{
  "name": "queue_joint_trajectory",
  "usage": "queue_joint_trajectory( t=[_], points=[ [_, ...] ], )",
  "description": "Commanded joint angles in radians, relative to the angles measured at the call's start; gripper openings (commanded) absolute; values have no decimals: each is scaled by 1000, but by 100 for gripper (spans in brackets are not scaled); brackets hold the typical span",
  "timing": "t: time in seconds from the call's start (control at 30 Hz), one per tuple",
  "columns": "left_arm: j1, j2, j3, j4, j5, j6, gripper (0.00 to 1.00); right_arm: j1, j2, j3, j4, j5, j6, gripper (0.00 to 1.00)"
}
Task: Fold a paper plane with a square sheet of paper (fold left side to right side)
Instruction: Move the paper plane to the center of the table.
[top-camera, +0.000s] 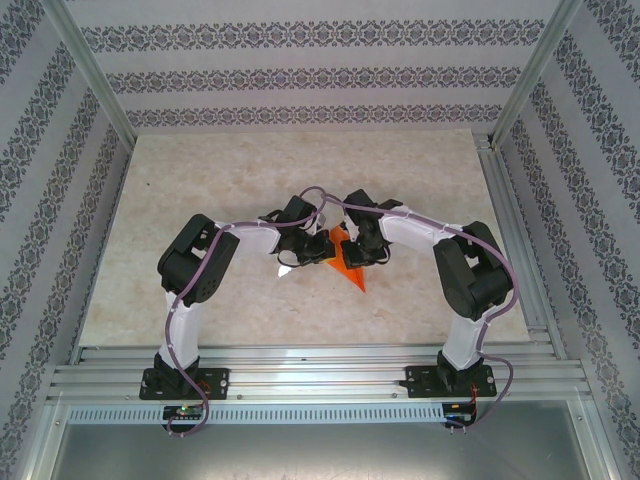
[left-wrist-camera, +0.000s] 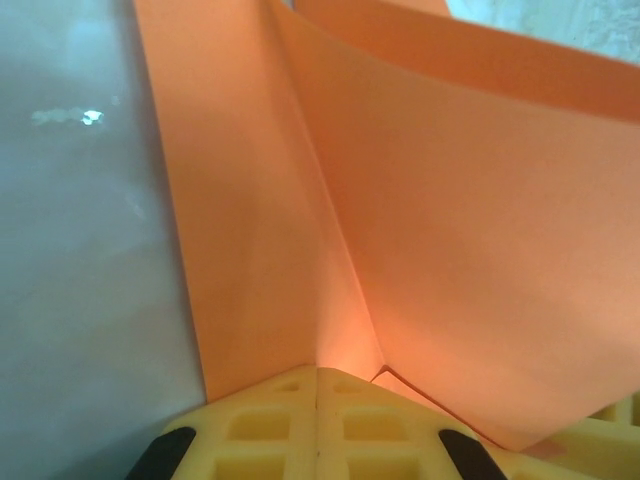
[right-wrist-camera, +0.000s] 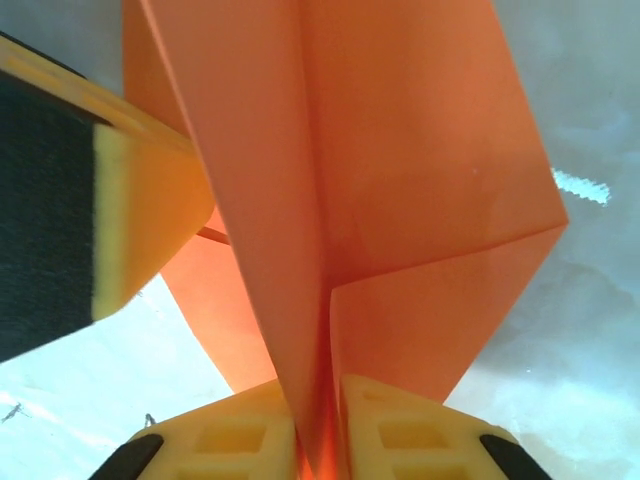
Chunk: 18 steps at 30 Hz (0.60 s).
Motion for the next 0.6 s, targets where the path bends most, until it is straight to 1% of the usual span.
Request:
queue_joint_trajectory(
  t=[0.0, 0.07, 0.1, 0.23, 0.37, 0.43, 0.57],
  points=[
    [-5, -4, 15, -52, -43, 26, 0, 11, 19, 48, -15, 24, -13, 18],
    [-5, -5, 14, -52, -42, 26, 0, 11, 36, 68, -15, 30, -12, 17],
    [-7, -5, 14, -51, -42, 26, 0, 11, 47, 78, -19, 33, -15, 16],
    [-5, -8, 14, -50, -41, 25, 0, 11, 71, 90, -31, 32, -23, 1],
    [-5, -24, 14, -41, -29, 28, 1, 11, 67, 87, -35, 33, -26, 0],
    [-3, -49, 17, -49, -23, 39, 7, 7, 61, 87, -37, 33, -24, 0],
    [27, -155, 11, -88, -16, 77, 25, -12, 47, 92, -33, 30, -1, 0]
  ],
)
